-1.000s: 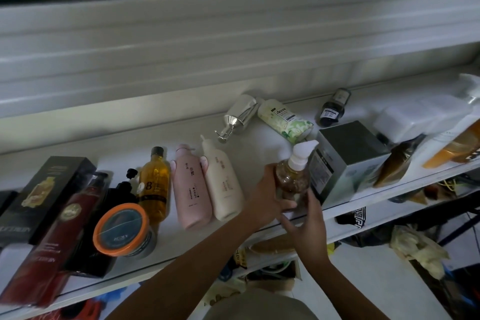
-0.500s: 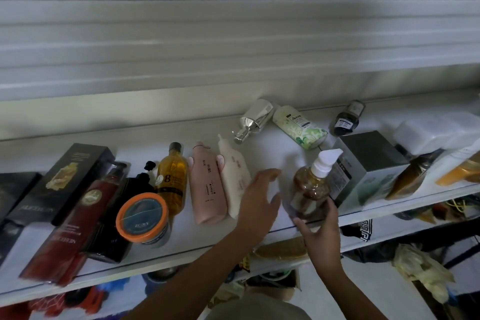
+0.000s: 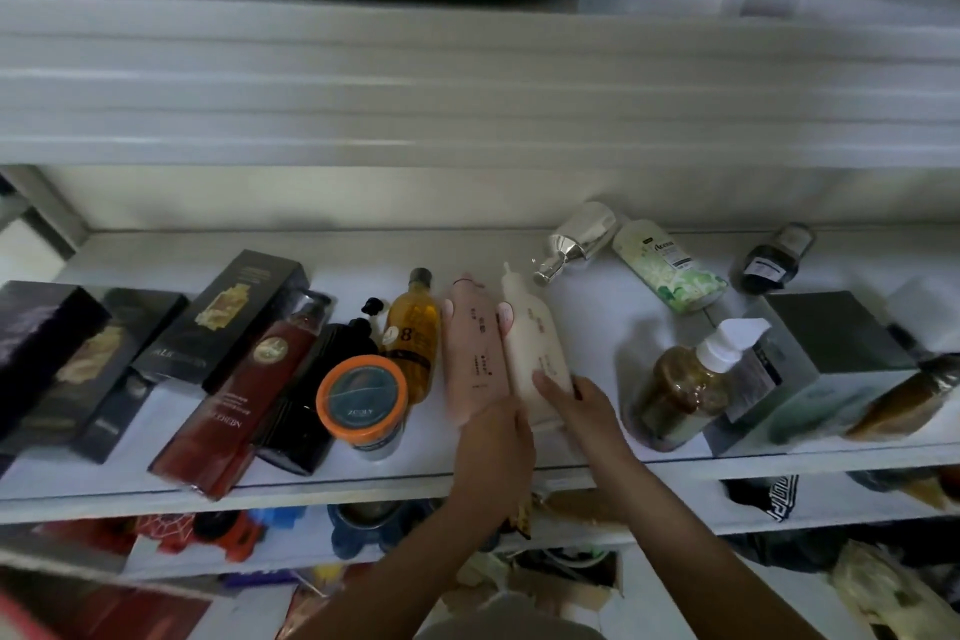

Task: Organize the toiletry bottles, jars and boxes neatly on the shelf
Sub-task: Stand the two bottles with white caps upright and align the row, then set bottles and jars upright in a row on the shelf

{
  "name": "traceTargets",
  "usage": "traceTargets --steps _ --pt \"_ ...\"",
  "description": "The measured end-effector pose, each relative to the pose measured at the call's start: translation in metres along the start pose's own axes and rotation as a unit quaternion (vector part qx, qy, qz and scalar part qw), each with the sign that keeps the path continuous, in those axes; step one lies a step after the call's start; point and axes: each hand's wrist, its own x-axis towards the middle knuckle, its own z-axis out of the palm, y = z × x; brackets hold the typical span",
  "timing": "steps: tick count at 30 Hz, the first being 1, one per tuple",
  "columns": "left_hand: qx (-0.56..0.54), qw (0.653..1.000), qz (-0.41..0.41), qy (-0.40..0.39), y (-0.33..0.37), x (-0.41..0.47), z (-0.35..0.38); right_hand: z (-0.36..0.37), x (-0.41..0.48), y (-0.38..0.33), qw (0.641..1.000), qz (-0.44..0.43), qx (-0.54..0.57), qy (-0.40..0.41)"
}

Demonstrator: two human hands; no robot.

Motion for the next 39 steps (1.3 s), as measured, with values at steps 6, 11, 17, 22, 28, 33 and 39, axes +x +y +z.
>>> traceTargets --steps 6,11,17,22,28,33,39 --pt "-0.074 0.993 -0.054 -0.078 -0.020 0.005 0.004 -0.007 0.022 -0.003 0.994 0.072 0.080 -0.006" --pt "-0.226 0.960 -0.130 -0.105 -0.010 0.009 0.003 -0.016 0.017 0.005 0.969 0.088 0.228 -0.032" --pt "-0.226 0.967 -0.091 -0.073 -0.012 0.009 0.017 -0.019 0.002 0.025 0.957 0.009 0.283 -0.062" --pt "-0.198 0.976 -0.045 -0.075 -0.014 0.007 0.022 -0.020 -0.007 0.039 0.959 -0.021 0.277 -0.052" --pt "-0.154 0.987 -0.004 -0.043 -0.005 0.010 0.025 -0.025 -0.019 0.042 0.969 -0.080 0.224 -0.068" --pt "-0.135 0.990 0.030 -0.030 -0.011 0.007 0.027 -0.033 -0.020 0.048 0.972 -0.119 0.187 -0.079" --pt "-0.049 0.996 0.070 -0.034 -0.010 0.006 0.031 -0.038 -0.024 0.067 0.990 -0.128 0.061 0.028"
